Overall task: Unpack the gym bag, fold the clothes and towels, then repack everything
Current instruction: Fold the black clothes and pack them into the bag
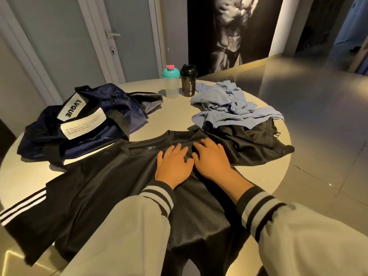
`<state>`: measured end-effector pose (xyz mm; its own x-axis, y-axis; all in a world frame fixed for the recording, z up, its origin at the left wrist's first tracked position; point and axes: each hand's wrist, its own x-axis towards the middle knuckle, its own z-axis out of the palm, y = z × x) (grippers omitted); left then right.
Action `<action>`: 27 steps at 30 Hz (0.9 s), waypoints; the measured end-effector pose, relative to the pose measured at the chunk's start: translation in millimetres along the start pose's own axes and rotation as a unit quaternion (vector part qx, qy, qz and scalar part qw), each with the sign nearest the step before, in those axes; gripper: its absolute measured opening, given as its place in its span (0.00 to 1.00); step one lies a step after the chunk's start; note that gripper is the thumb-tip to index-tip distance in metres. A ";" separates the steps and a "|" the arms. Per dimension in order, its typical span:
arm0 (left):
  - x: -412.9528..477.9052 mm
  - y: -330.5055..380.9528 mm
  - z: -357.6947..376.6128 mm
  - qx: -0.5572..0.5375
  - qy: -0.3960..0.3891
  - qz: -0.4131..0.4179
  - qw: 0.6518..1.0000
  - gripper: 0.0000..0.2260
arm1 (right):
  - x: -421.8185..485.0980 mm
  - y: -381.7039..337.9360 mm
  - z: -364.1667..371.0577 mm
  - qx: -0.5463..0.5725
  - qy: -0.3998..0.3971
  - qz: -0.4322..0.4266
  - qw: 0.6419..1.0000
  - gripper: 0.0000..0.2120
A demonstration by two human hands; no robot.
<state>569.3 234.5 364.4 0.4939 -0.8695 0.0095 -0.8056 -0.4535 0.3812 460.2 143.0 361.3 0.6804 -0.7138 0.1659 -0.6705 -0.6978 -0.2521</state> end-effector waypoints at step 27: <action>-85.9 -67.1 -41.5 -0.196 0.227 -0.065 0.952 0.18 | -52.4 -106.9 3.7 0.079 -0.041 -0.111 0.990 0.22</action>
<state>594.5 347.7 376.4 0.7433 -0.5960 0.3039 -0.5880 -0.3653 0.7217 497.2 255.2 376.0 0.8315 -0.5325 0.1583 -0.4520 -0.8142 -0.3644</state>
